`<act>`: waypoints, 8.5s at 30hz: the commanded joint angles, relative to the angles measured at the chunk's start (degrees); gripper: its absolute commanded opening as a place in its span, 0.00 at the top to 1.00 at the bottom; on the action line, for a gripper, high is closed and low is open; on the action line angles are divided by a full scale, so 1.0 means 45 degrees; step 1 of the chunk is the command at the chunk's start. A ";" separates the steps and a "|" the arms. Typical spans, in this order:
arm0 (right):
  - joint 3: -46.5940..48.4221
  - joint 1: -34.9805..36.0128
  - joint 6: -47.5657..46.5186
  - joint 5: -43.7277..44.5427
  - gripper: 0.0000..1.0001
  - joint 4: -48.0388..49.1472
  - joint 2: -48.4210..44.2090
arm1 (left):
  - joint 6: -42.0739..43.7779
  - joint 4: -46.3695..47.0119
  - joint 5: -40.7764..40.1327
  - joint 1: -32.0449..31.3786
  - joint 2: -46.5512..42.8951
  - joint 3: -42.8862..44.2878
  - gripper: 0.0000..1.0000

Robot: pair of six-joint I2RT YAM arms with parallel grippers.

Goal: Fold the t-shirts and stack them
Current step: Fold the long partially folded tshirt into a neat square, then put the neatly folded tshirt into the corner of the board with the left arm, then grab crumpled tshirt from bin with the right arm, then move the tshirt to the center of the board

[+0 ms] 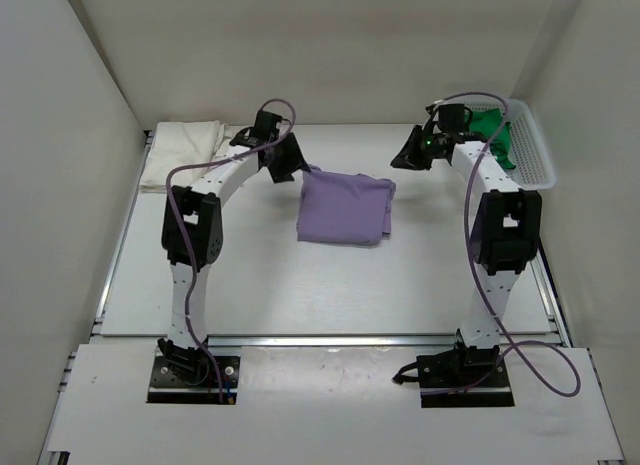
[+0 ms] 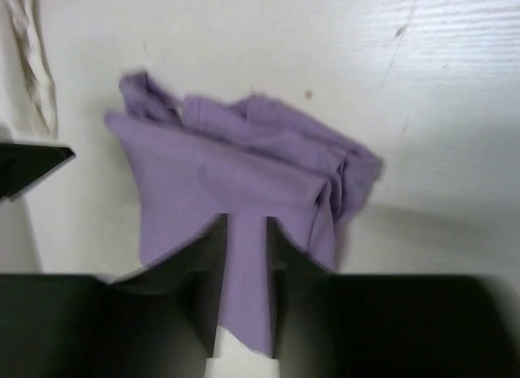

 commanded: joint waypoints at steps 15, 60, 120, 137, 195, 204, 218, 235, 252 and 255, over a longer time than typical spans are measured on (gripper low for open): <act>-1.2670 0.1840 0.0750 -0.1295 0.69 0.0216 -1.1302 | 0.2572 0.4984 0.3082 0.0531 -0.1385 -0.6966 0.07; -1.4531 0.0611 0.2082 -0.3501 0.63 -0.1170 -1.5037 | -0.2792 0.7145 0.1753 0.8556 -0.3309 -0.5640 0.86; 0.3592 -0.1399 0.0576 0.8938 0.91 -0.4434 -0.1915 | 0.2769 0.0940 0.3117 -0.2380 -1.4292 -1.4327 0.01; 1.2523 -0.4017 0.3270 0.7359 0.58 -0.5700 0.7129 | 0.2572 0.1525 0.3979 -0.2224 -1.4625 -1.5735 0.01; 1.3223 -0.3979 0.3313 0.4759 0.61 -0.4509 0.7441 | 0.0717 0.2756 0.3705 -0.1754 -1.5582 -1.7473 0.02; 1.3204 -0.4193 0.3819 0.3900 0.63 -0.3885 0.7969 | 0.0600 0.2853 0.3666 -0.1773 -1.5445 -1.7395 0.01; 1.3223 -0.4370 0.4131 0.3666 0.67 -0.3885 0.8653 | 0.0326 0.2698 0.3392 -0.1851 -1.5620 -1.7531 0.02; 1.3223 -0.3922 0.3178 0.3411 1.00 -0.2382 0.3894 | 0.0267 0.2211 0.3431 -0.1696 -1.5738 -1.6028 0.01; 1.3223 -0.2246 0.4506 -0.2976 1.00 0.0163 -0.4023 | -0.0962 0.0919 0.3414 0.1508 -1.7711 -1.5675 0.02; 1.3223 -0.0588 0.2653 -0.2221 1.00 -0.4179 -0.3536 | -0.1041 0.1329 0.3218 0.1313 -1.7166 -1.5386 0.01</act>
